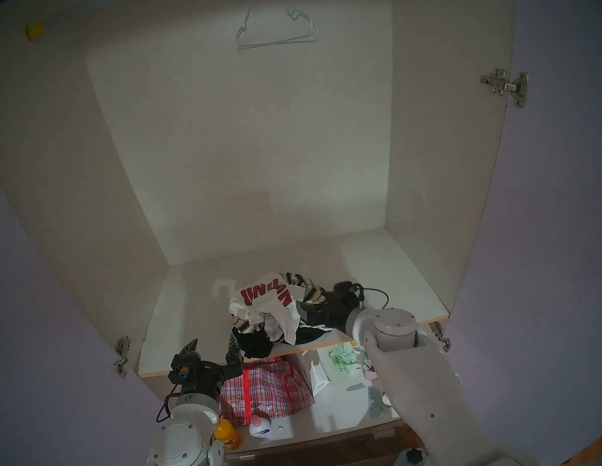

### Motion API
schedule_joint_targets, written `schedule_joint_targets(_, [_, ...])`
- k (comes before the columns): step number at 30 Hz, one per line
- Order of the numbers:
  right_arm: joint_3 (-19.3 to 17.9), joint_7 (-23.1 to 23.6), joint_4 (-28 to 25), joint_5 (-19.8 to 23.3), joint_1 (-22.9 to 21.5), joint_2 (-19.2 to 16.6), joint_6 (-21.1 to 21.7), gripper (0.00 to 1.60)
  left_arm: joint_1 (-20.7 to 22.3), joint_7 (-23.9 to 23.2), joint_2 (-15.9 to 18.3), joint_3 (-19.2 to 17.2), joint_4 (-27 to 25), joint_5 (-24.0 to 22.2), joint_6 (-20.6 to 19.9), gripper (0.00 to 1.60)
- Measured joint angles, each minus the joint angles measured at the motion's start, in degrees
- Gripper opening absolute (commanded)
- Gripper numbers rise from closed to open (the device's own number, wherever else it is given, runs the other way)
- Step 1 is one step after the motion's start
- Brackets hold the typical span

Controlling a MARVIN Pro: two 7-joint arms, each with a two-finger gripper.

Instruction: Sort tops into two piles: light colors and dark colors

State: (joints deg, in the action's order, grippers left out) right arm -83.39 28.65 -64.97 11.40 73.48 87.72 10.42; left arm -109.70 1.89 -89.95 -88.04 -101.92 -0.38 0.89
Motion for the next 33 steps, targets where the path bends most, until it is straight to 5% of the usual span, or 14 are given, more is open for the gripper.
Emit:
schedule_joint_targets(6, [2.3, 3.4, 14.6, 0.1, -6.5, 1.2, -0.6, 1.6, 0.0, 0.0, 0.0, 0.0, 0.0, 0.0, 0.0, 1.6])
schedule_joint_targets(16, [4.7, 4.0, 28.1, -0.8, -15.1, 3.5, -3.7, 1.6, 0.0, 0.1, 0.0, 0.0, 0.1, 0.0, 0.0, 1.6])
schedule_joint_targets(26, [7.2, 1.9, 43.0, -3.1, -23.9, 7.1, -15.0, 1.59, 0.0, 0.1, 0.0, 0.0, 0.1, 0.0, 0.0, 1.6])
schedule_joint_targets(27, [7.3, 1.6, 44.3, -3.2, -24.4, 7.3, -16.9, 1.33, 0.0, 0.1, 0.0, 0.0, 0.1, 0.0, 0.0, 1.6])
schedule_joint_targets(28, [7.5, 1.3, 45.5, -3.4, -24.8, 7.5, -19.1, 0.69, 0.0, 0.1, 0.0, 0.0, 0.1, 0.0, 0.0, 1.6])
schedule_joint_targets(32, [7.9, -0.2, 48.5, -4.1, -25.2, 7.9, -26.4, 0.53, 0.0, 0.1, 0.0, 0.0, 0.1, 0.0, 0.0, 1.6])
schedule_joint_targets(33, [8.0, -0.4, 48.5, -4.2, -25.1, 7.9, -28.0, 0.26, 0.0, 0.1, 0.0, 0.0, 0.1, 0.0, 0.0, 1.6])
